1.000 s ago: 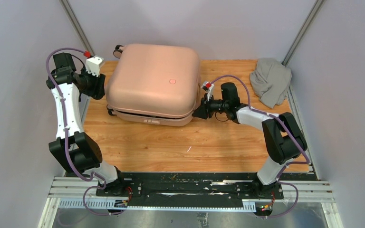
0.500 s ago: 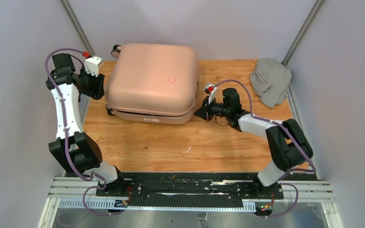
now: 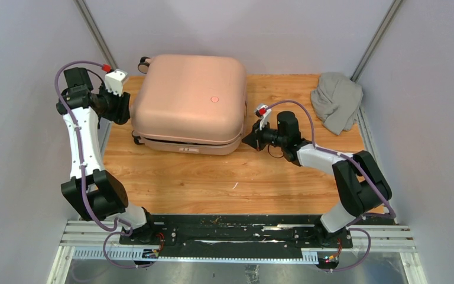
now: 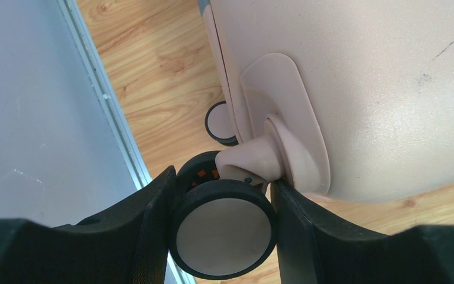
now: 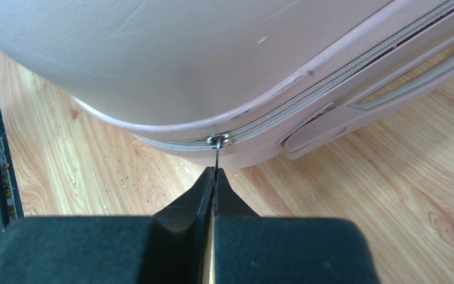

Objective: Pack the luggage
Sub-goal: Zip the luggage at the corner of the board.

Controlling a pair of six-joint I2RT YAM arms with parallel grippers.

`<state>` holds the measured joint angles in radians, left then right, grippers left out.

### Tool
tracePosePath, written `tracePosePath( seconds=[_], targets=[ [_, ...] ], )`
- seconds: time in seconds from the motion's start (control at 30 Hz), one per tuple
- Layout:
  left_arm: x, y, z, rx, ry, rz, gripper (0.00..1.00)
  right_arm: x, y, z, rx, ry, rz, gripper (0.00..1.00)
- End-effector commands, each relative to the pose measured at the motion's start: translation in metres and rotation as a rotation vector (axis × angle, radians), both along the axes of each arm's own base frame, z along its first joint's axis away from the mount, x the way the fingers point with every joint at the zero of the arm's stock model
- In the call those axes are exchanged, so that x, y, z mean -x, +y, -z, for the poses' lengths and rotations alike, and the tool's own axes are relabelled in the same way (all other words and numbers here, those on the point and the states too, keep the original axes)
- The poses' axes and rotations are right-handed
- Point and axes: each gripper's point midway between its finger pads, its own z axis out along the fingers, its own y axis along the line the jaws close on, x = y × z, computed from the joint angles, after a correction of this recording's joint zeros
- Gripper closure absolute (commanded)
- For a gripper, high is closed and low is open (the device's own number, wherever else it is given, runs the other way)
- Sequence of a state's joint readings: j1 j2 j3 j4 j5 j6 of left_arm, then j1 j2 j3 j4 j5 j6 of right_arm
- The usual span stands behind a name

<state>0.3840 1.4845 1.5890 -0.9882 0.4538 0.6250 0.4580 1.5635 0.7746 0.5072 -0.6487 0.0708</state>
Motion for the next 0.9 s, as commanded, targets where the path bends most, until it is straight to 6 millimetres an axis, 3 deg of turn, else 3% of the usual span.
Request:
tracePosePath(
  seconds=[0.0, 0.13, 0.33, 0.4, 0.5, 0.53, 0.57, 0.67, 0.73, 0.87],
  targets=[
    [0.001, -0.018, -0.037, 0.027, -0.130, 0.048, 1.00, 0.016, 0.010, -0.022, -0.025, -0.069, -0.025, 1.00],
    [0.005, -0.023, -0.033, 0.037, -0.125, 0.060, 1.00, 0.042, 0.022, -0.024, 0.005, -0.084, -0.082, 1.00],
    [0.012, -0.024, -0.012, 0.043, -0.080, 0.070, 1.00, 0.068, 0.029, -0.010, 0.030, -0.048, -0.119, 1.00],
    [0.013, -0.024, -0.011, 0.040, -0.078, 0.071, 1.00, 0.066, 0.026, -0.003, 0.055, -0.037, -0.095, 1.00],
    [0.011, -0.021, -0.016, 0.022, -0.087, 0.064, 1.00, 0.041, 0.005, -0.009, 0.111, -0.064, 0.045, 1.00],
    [0.011, -0.020, -0.018, 0.014, -0.092, 0.063, 1.00, 0.032, -0.004, -0.014, 0.107, -0.060, 0.080, 0.90],
    [0.010, -0.019, -0.021, 0.007, -0.098, 0.061, 1.00, 0.023, -0.013, -0.018, 0.098, -0.049, 0.108, 0.69],
    [0.008, -0.017, -0.026, 0.001, -0.110, 0.056, 1.00, 0.003, -0.037, -0.031, 0.057, -0.051, 0.154, 0.45],
    [0.007, -0.017, -0.028, 0.002, -0.113, 0.055, 1.00, 0.002, -0.040, -0.036, 0.049, -0.086, 0.118, 0.37],
    [0.006, -0.016, -0.027, 0.001, -0.112, 0.054, 1.00, 0.001, -0.035, -0.043, 0.038, -0.133, -0.017, 0.33]
  ],
)
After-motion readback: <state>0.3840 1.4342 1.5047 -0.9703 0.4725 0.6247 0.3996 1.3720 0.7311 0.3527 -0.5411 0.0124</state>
